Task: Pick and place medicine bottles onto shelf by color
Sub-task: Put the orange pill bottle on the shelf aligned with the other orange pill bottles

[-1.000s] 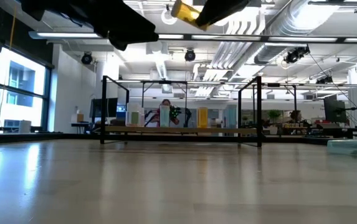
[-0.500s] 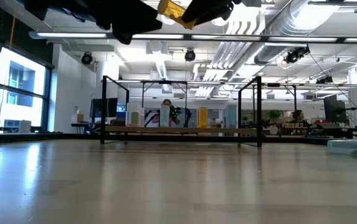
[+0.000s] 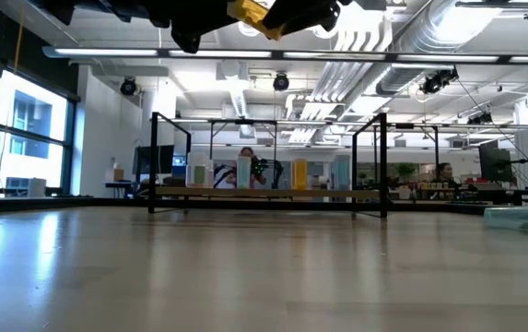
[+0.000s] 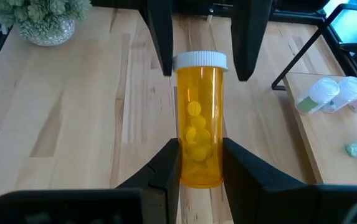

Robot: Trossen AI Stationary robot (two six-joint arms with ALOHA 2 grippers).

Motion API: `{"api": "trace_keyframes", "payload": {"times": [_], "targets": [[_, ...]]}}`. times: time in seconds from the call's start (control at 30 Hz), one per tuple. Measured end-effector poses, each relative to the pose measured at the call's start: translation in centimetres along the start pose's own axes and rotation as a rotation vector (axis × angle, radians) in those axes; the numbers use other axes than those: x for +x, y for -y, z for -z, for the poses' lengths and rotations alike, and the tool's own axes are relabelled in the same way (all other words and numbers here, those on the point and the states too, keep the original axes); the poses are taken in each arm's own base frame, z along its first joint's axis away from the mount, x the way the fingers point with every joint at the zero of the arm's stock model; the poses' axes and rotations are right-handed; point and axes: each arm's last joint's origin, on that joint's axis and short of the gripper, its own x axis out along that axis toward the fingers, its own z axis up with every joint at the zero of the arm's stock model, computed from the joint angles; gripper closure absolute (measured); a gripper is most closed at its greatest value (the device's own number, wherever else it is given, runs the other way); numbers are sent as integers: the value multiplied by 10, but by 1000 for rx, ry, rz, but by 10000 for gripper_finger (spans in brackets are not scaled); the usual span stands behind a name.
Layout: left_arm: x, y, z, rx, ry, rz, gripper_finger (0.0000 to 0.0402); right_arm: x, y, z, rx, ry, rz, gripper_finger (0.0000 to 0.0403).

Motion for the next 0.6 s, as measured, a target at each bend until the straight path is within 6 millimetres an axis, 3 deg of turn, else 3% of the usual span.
{"api": "trace_keyframes", "payload": {"times": [0.43, 0.6], "targets": [[0, 0, 0, -3, -2, 0, 234, 0, 0, -3, 28, 29, -3, 320], [0, 0, 0, -2, -2, -1, 257, 0, 0, -3, 28, 26, -2, 320]]}}
